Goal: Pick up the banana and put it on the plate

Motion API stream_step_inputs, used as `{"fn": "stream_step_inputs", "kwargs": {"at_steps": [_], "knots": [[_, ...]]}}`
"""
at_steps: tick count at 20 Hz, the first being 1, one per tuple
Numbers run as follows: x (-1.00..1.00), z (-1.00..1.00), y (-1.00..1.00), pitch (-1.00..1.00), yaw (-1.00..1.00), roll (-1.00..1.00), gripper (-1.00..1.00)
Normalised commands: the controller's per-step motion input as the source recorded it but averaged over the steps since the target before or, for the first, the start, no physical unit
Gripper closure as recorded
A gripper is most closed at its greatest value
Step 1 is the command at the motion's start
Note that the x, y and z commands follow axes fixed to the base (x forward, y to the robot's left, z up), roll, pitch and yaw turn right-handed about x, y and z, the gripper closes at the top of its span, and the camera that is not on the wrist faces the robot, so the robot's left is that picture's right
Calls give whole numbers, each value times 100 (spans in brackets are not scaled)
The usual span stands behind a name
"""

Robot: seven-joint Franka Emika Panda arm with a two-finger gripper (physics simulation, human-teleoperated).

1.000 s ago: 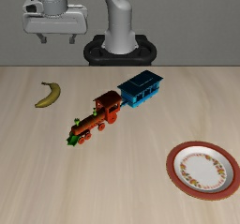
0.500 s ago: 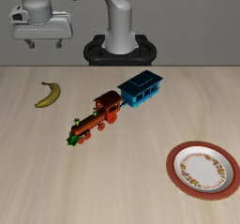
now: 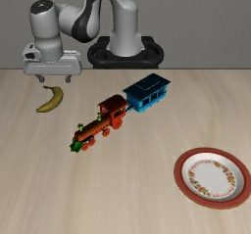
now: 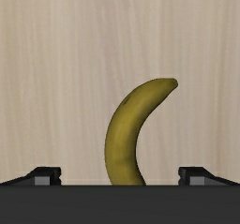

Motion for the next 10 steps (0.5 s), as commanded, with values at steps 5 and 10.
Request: {"fn": "stream_step_inputs", "kwargs": {"at_steps": [5,10], "knots": [[0,-100,0,0,0,0,-100],[20,-40,0,0,0,0,100]]}}
